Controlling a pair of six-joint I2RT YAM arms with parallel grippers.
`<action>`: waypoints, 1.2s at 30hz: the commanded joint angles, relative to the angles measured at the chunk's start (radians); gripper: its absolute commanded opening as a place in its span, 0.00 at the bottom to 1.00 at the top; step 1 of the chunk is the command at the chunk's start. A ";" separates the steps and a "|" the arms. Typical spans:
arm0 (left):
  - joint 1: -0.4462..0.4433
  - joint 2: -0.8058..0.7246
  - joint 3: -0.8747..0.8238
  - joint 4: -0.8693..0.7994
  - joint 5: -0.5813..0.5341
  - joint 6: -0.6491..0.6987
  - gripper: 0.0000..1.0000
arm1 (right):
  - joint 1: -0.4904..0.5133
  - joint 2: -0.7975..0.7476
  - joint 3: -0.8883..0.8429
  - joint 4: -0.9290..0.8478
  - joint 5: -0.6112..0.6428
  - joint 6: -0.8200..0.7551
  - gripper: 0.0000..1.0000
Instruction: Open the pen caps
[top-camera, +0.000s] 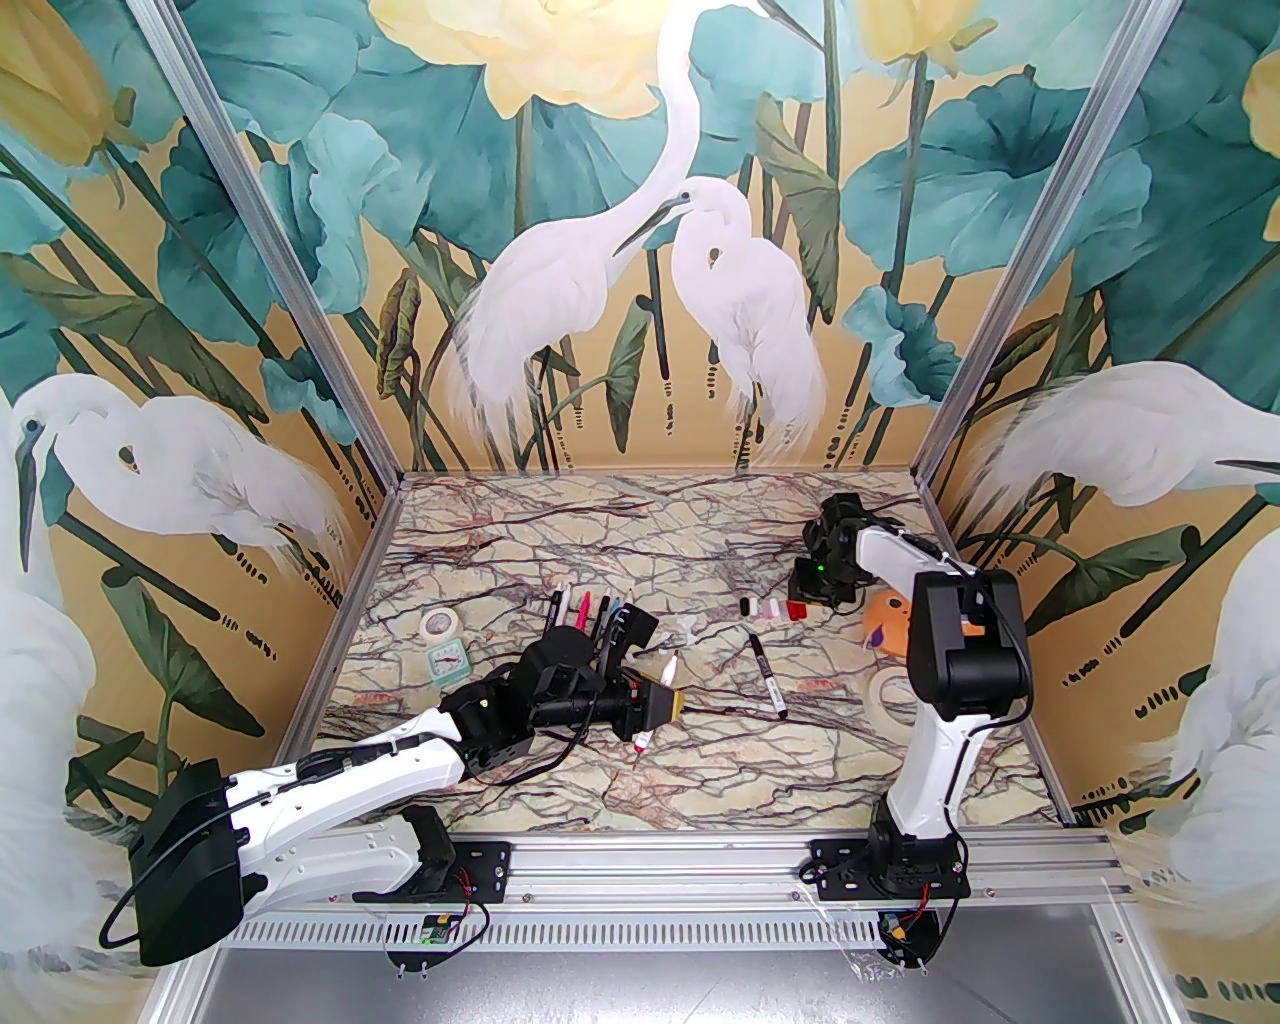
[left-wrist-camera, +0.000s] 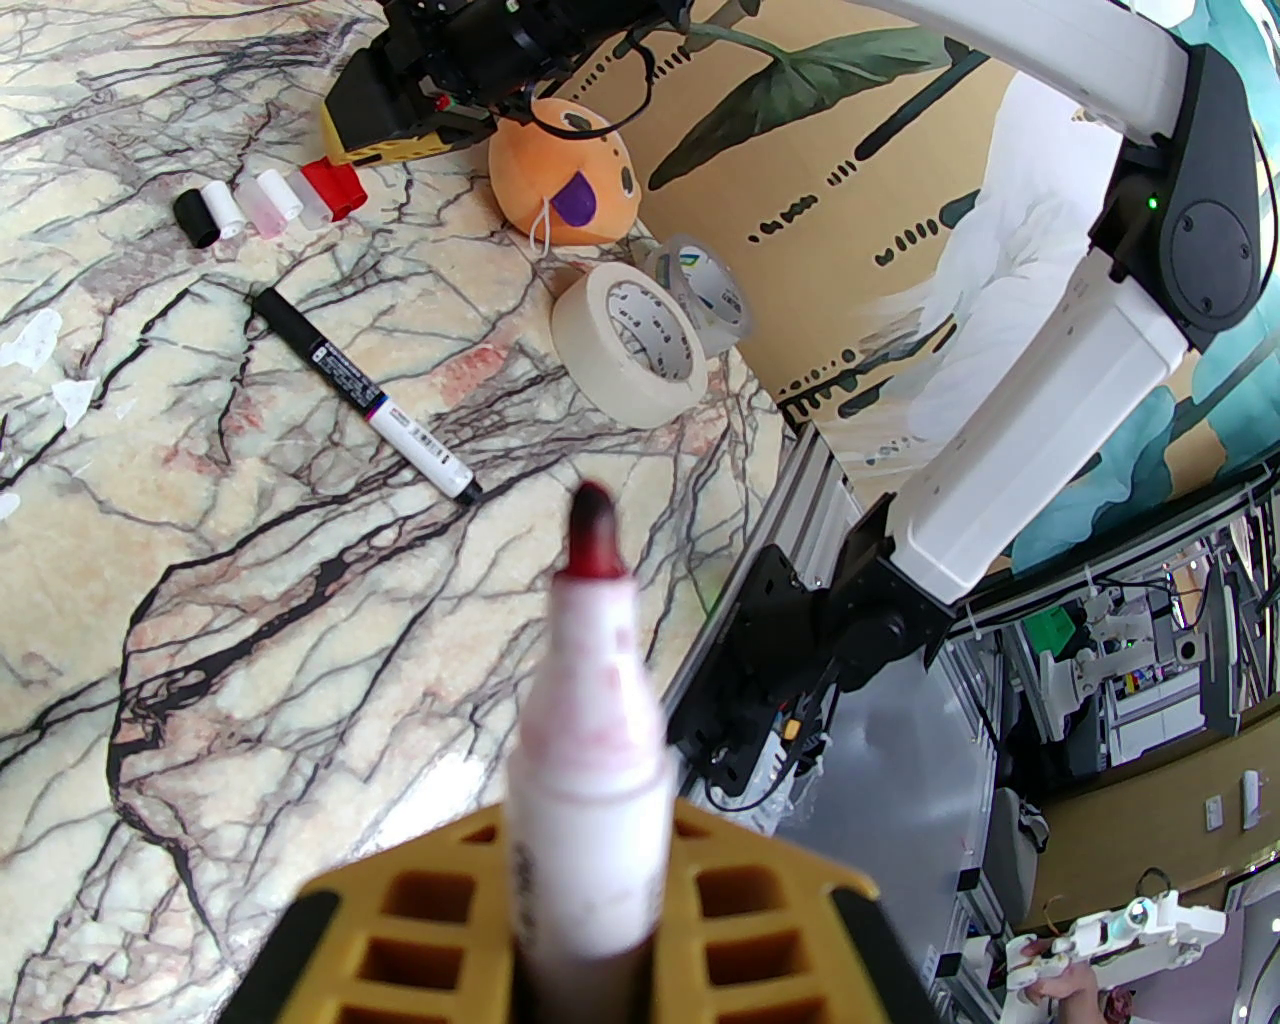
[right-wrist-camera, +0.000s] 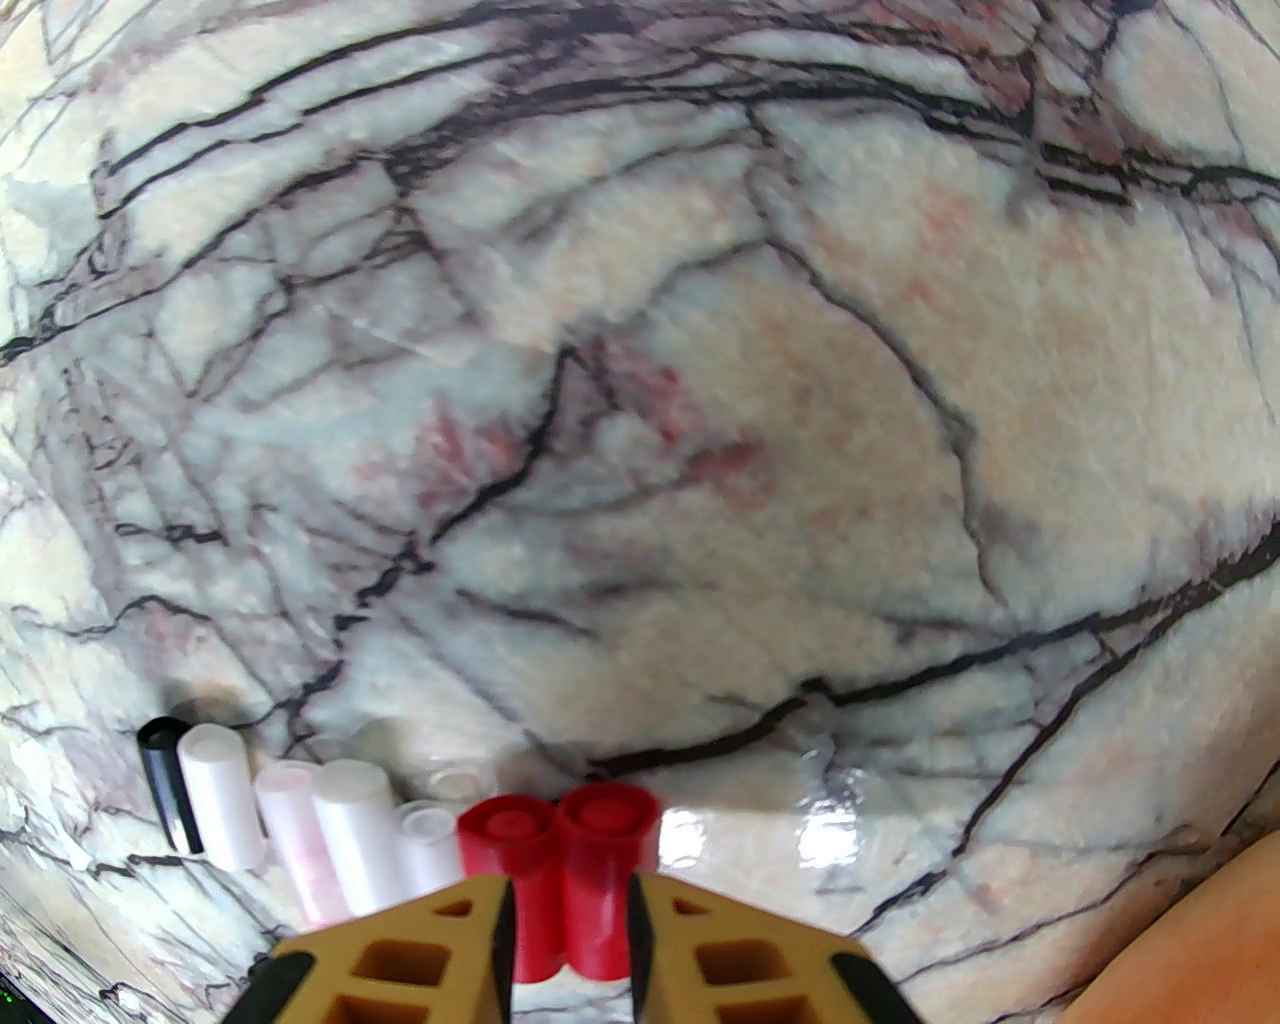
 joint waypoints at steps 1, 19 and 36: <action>0.007 0.001 0.030 -0.017 -0.006 -0.010 0.05 | 0.011 -0.063 -0.009 -0.016 0.013 0.017 0.28; 0.009 0.256 0.272 -0.307 -0.385 -0.022 0.05 | 0.207 -0.760 -0.435 0.150 -0.008 0.254 0.62; 0.092 0.684 0.591 -0.435 -0.609 0.020 0.06 | 0.224 -1.190 -0.643 0.160 -0.181 0.327 0.99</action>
